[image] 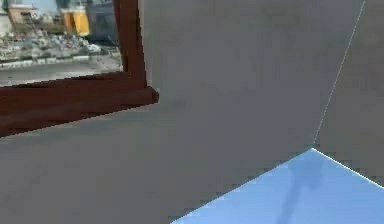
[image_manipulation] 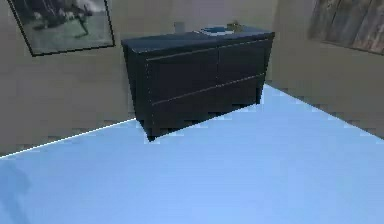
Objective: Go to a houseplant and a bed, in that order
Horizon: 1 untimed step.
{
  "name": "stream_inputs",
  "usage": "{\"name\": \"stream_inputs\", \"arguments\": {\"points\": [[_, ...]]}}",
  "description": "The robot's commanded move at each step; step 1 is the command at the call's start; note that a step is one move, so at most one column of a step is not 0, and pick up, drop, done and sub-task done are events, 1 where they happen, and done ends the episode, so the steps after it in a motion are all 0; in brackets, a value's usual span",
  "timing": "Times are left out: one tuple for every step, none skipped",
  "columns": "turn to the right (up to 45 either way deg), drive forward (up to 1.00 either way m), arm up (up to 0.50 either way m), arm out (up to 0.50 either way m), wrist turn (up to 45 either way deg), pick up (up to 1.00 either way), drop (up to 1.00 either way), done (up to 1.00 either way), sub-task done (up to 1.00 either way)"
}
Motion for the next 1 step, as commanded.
{"name": "stream_inputs", "arguments": {"points": [[-45.0, 0.0, 0.0, 0.0, 0.0, 0.0, 0.0, 0.0, 0.0]]}}
